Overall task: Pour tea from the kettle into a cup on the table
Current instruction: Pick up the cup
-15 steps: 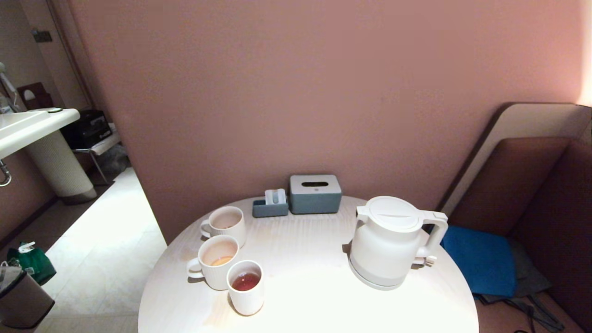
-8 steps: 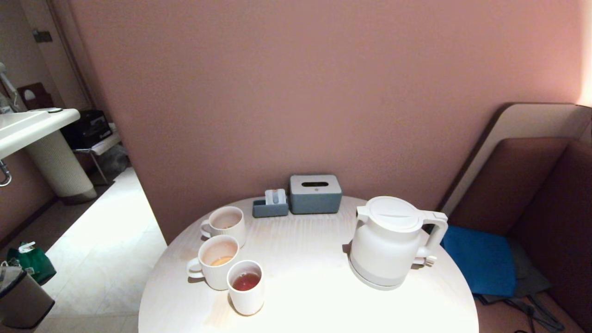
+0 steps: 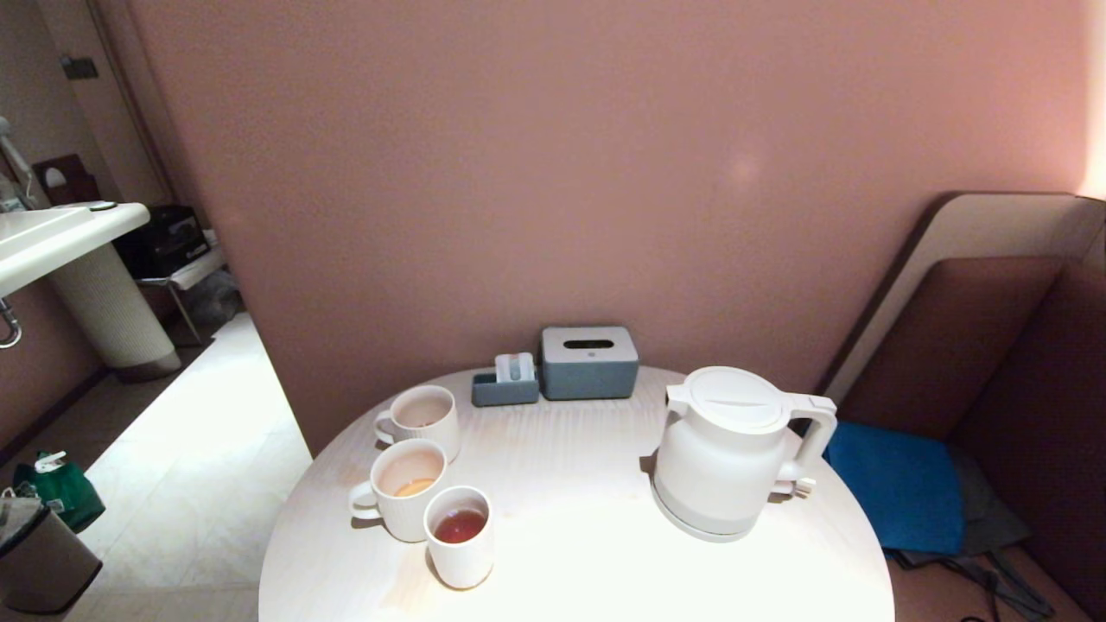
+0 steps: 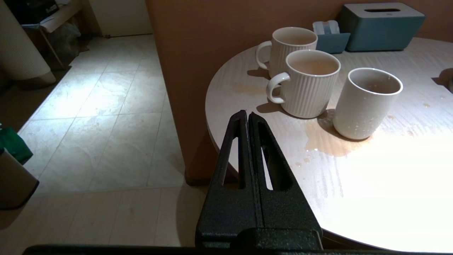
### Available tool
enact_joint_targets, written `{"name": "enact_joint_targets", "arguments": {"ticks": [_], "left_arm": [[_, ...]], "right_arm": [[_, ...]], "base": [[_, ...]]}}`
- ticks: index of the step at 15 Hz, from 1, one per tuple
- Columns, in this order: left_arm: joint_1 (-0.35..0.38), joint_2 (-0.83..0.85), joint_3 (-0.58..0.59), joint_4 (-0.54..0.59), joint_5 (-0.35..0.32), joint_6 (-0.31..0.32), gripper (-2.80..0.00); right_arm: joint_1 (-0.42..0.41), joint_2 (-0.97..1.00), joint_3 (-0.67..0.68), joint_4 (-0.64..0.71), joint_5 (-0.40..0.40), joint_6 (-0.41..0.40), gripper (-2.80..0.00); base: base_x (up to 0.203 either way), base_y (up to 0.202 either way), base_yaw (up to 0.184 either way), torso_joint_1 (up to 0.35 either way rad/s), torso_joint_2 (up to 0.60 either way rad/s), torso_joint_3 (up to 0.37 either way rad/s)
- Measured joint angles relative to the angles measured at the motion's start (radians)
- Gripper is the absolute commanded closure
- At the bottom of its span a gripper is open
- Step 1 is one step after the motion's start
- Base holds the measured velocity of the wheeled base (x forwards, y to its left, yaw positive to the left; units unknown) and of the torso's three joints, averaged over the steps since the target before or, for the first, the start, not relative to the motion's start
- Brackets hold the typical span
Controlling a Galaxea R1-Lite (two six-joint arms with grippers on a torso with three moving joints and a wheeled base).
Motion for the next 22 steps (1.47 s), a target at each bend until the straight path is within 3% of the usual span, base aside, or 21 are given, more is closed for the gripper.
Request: {"name": "enact_joint_targets", "arguments": {"ticks": [6,7,12,18,22], "left_arm": [[0.0,0.0,0.0,0.001,0.001,0.0,0.0],[0.0,0.0,0.0,0.0,0.001,0.0,0.0],[0.0,0.0,0.0,0.0,0.001,0.0,0.0],[0.0,0.0,0.0,0.001,0.0,0.0,0.0],[0.0,0.0,0.0,0.001,0.0,0.0,0.0]], "right_arm": [[0.0,-0.01,0.109,-0.116,0.032,-0.022,-2.8],[0.0,-0.01,0.11,-0.116,0.032,-0.02,0.0],[0.0,-0.01,0.111,-0.116,0.029,0.008,0.0],[0.0,-0.01,0.111,-0.128,-0.01,0.119,0.0],[0.0,-0.01,0.111,-0.113,0.032,0.024,0.0]], "base": [[0.0,0.0,0.0,0.0,0.0,0.0],[0.0,0.0,0.0,0.0,0.0,0.0],[0.0,0.0,0.0,0.0,0.0,0.0],[0.0,0.0,0.0,0.0,0.0,0.0],[0.0,0.0,0.0,0.0,0.0,0.0]]}}
